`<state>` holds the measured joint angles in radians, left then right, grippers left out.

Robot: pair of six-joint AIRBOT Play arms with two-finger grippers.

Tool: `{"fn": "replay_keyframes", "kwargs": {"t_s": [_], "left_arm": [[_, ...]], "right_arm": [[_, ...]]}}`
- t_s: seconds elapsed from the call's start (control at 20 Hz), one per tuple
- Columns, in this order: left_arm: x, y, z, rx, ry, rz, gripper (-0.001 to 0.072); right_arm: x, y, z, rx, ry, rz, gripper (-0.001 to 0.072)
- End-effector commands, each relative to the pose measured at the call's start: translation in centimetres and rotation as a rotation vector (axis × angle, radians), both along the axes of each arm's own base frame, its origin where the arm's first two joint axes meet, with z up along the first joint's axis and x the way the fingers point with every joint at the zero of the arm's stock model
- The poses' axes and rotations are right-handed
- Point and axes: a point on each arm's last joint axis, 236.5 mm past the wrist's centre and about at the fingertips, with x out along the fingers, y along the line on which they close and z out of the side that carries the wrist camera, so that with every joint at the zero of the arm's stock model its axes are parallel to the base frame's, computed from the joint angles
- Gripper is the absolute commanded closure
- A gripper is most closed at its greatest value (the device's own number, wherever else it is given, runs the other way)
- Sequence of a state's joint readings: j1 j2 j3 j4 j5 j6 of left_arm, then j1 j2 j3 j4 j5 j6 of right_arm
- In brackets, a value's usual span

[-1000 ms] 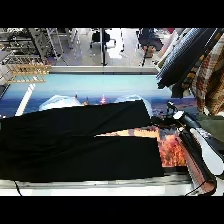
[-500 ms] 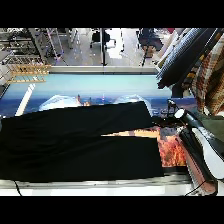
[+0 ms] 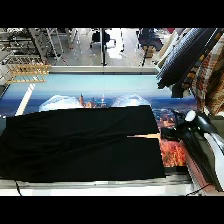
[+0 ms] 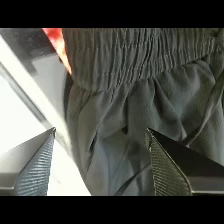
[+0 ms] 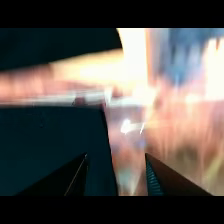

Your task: Fold the clothes and pants, and hang the long-sleeved shirts on hangers.

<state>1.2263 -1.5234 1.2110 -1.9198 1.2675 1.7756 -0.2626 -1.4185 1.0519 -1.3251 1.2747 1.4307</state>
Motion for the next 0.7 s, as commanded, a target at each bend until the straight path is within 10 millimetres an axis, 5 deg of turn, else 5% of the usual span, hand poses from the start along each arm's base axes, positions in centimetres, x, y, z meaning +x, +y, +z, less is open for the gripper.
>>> {"fn": "replay_keyframes", "kwargs": {"t_s": [0.0,0.2,0.35,0.5,0.65], "left_arm": [[0.9,-0.5,-1.9,-0.036,-0.036,0.039,0.0120],[0.9,-0.1,-3.4,-0.045,-0.028,0.051,0.0135],[1.0,0.5,-3.5,-0.019,-0.032,0.056,0.0424],[1.0,0.5,-3.6,-0.022,-0.031,0.056,0.0437],[0.9,0.3,-3.6,-0.030,-0.030,0.054,0.0644]], "right_arm": [[-7.8,1.0,0.6,0.160,0.113,0.004,0.0293],[-13.3,2.0,1.0,0.346,0.180,-0.023,0.0292],[-14.5,3.2,0.1,0.379,0.173,0.073,0.0292],[-15.5,3.1,-1.8,0.324,0.185,0.124,0.0291],[-15.9,3.3,-3.0,0.327,0.182,0.140,0.0291]]}}
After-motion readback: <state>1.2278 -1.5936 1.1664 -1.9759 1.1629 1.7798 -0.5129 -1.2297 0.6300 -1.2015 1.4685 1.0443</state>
